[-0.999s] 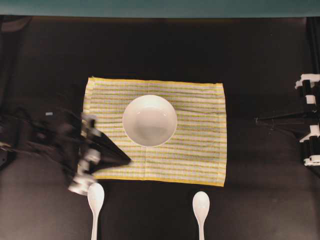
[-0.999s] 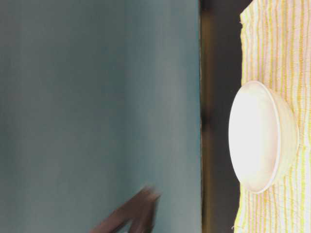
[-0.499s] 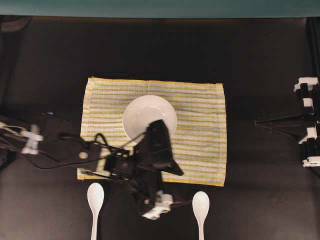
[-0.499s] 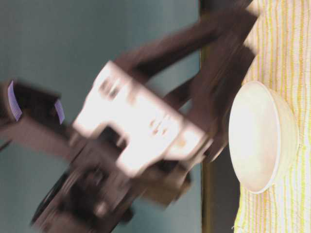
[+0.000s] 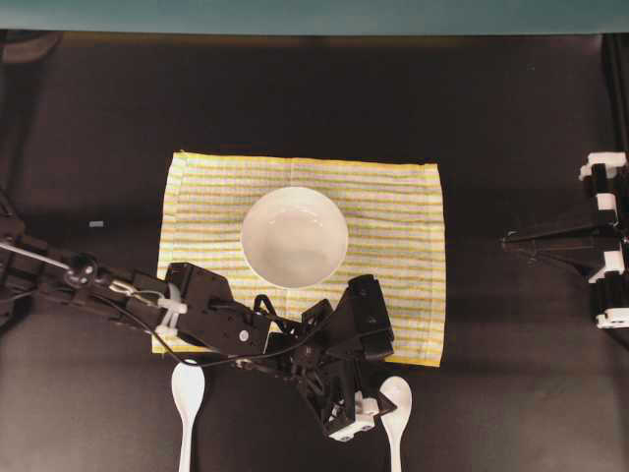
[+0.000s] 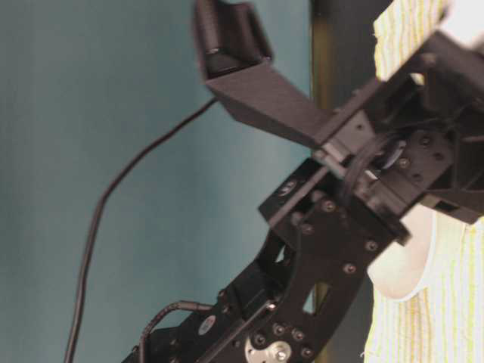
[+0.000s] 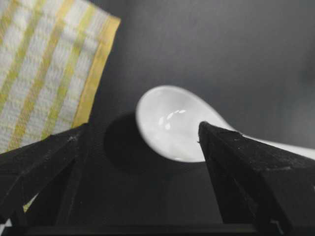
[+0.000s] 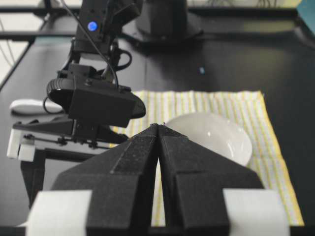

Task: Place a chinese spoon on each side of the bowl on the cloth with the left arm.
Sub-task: 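Lower the left gripper and grasp the right spoon's handle, then lift the spoon and carry it to the cloth right of the bowl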

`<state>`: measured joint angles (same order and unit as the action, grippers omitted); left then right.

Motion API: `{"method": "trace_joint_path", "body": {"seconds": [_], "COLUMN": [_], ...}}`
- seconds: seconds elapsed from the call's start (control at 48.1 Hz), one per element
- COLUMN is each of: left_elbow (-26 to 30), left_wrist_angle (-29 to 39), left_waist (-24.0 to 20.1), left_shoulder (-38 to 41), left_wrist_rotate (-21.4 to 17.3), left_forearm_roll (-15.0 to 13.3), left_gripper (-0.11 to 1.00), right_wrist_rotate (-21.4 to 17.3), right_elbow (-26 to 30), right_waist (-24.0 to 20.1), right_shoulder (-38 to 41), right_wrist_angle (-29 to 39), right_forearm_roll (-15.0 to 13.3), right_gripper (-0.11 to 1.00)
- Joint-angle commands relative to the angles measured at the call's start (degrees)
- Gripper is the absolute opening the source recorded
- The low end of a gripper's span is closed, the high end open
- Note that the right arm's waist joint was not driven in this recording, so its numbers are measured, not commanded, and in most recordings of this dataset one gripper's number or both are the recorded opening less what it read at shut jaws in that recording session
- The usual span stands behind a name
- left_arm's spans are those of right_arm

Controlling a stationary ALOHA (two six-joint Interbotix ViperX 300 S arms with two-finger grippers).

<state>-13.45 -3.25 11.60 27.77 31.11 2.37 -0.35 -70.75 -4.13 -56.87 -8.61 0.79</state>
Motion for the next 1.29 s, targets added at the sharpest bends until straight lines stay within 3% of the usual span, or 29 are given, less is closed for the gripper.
{"method": "trace_joint_path", "body": {"seconds": [0.0, 0.25, 0.374, 0.458, 0.645, 0.707, 0.853, 1.019, 1.103, 1.269], "left_elbow": [1.0, 1.1, 1.4, 1.6, 2.4, 2.6, 4.7, 8.5, 10.2, 12.3], "left_wrist_angle": [-0.7, -0.6, -0.4, -0.4, 0.6, 1.8, 7.2, 20.0, 25.8, 28.3], "left_waist": [-0.2, -0.3, -0.4, -0.5, -1.7, -2.5, -3.5, -6.6, -9.6, -15.9], "left_shoulder": [-0.4, -0.3, -0.3, -0.2, -0.4, -1.2, -4.9, -9.0, -10.4, -10.3], "left_wrist_rotate": [0.1, 0.0, 0.0, 0.0, -1.4, -1.6, -1.7, -2.7, -6.5, -16.3], "left_forearm_roll": [0.2, 0.2, 0.2, 0.2, 0.2, 0.2, 0.2, 0.3, 0.3, 0.3], "left_gripper": [0.84, 0.83, 0.76, 0.63, 0.15, 0.05, 0.04, 0.04, 0.04, 0.04], "right_wrist_rotate": [-0.3, -0.3, -0.3, -0.3, -0.4, -0.5, -0.5, -0.5, -0.5, -0.5], "right_elbow": [0.3, 0.3, 0.3, 0.3, 0.3, 0.3, -0.4, -1.1, -1.1, -1.1], "right_waist": [0.0, 0.0, 0.0, 0.0, 0.0, 0.0, 0.0, 0.0, 0.0, 0.0], "right_shoulder": [0.2, 0.2, 0.2, 0.2, 0.0, -0.4, -1.1, -1.9, -2.1, -2.5], "right_wrist_angle": [0.7, 0.8, 0.7, 0.8, 1.1, 1.1, 1.1, 1.1, 1.1, 1.4], "right_forearm_roll": [0.2, 0.2, 0.2, 0.2, 0.2, 0.2, 0.5, 0.7, 0.7, 0.7], "right_gripper": [-0.01, -0.01, -0.01, -0.01, -0.01, -0.01, -0.01, -0.01, -0.01, -0.01]}}
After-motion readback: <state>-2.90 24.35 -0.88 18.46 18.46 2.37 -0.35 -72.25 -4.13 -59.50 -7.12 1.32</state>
